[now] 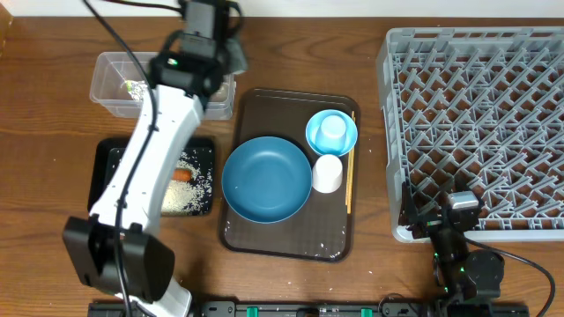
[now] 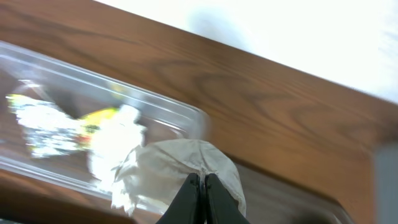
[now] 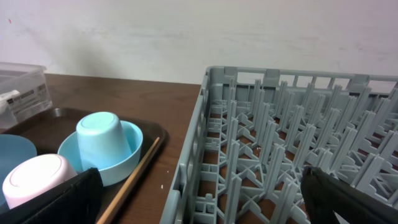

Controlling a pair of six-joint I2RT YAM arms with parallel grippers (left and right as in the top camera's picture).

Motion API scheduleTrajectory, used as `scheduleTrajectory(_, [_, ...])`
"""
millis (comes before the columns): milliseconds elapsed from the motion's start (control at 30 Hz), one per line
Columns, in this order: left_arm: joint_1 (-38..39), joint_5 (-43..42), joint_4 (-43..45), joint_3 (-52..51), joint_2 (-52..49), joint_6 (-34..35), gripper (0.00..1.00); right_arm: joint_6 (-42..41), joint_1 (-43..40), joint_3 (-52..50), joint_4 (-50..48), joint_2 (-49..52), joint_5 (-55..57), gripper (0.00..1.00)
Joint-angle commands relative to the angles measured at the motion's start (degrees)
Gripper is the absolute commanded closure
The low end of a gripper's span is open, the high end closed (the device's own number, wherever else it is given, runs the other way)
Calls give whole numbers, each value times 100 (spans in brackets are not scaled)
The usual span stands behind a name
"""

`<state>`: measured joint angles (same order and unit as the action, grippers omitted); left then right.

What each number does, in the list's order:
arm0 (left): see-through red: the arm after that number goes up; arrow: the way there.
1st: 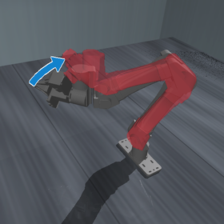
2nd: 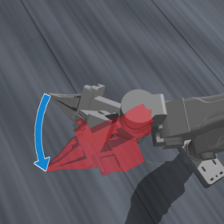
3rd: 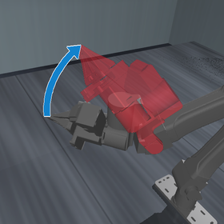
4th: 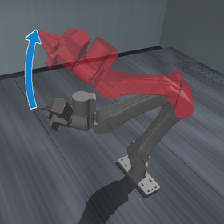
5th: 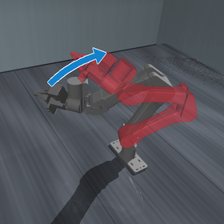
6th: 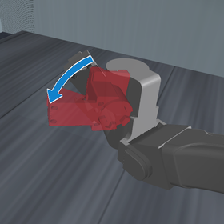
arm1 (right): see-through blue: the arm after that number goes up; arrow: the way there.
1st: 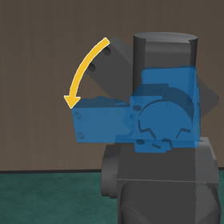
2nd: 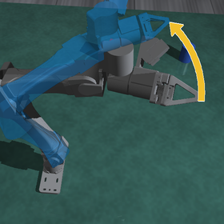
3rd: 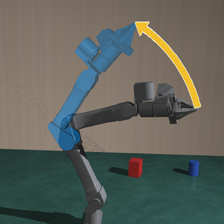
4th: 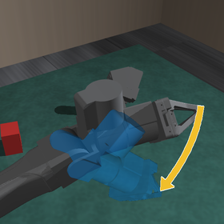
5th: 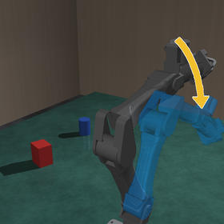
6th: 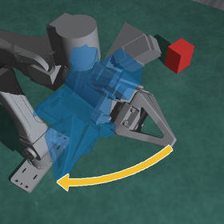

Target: Sort waste into correct bins and load items into the dishwasher rack

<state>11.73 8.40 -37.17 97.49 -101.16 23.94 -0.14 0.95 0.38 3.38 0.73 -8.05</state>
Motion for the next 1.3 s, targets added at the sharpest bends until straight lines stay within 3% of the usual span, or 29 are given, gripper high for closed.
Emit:
scheduleTrajectory(0, [-415,323,125,9,-256,-74,94,66,-66,-4,22,2,9,1])
scheduleTrajectory(67, [-614,321,238,7,-400,-72,84,66,-66,-4,22,2,9,1])
scheduleTrajectory(167, [-791,299,271,9,-575,-72,33,66,-66,-4,22,2,9,1])
scheduleTrajectory(233, [-835,299,162,7,-601,-74,19,66,-66,-4,22,2,9,1])
scheduleTrajectory(567, [-817,-225,-817,9,223,-68,14,66,-66,-4,22,2,9,1])
scheduleTrajectory(867, [-817,-463,-2785,-55,1340,625,14,66,-66,-4,22,2,9,1])
scheduleTrajectory(1267, [-984,894,-3779,-289,1707,2055,3,66,-66,-4,22,2,9,1])
